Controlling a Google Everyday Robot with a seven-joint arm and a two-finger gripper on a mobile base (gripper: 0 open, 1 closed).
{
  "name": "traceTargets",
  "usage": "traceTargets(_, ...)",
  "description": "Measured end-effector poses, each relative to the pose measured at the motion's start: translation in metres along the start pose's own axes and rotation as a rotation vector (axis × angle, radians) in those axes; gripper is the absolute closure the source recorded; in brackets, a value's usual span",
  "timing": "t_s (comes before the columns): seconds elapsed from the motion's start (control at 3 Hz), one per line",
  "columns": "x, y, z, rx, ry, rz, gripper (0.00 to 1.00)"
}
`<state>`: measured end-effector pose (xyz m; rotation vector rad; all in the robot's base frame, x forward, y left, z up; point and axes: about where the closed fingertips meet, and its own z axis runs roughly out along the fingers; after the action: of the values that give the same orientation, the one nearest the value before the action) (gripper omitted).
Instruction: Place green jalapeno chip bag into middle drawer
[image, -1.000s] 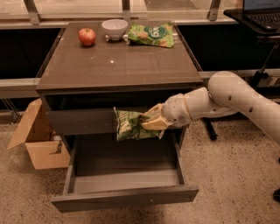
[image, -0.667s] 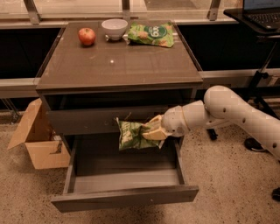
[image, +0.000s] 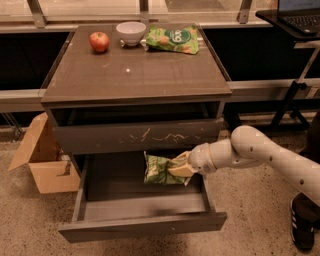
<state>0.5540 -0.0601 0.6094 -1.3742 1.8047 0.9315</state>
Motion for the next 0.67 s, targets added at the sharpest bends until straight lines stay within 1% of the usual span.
traceTargets(0.33, 0.042, -0.018, 0.016, 0.01, -0.026, 0.055, 1.0)
traceTargets(0.67, 0.076, -0.037, 0.033, 0.007, -0.052, 0.1, 1.0)
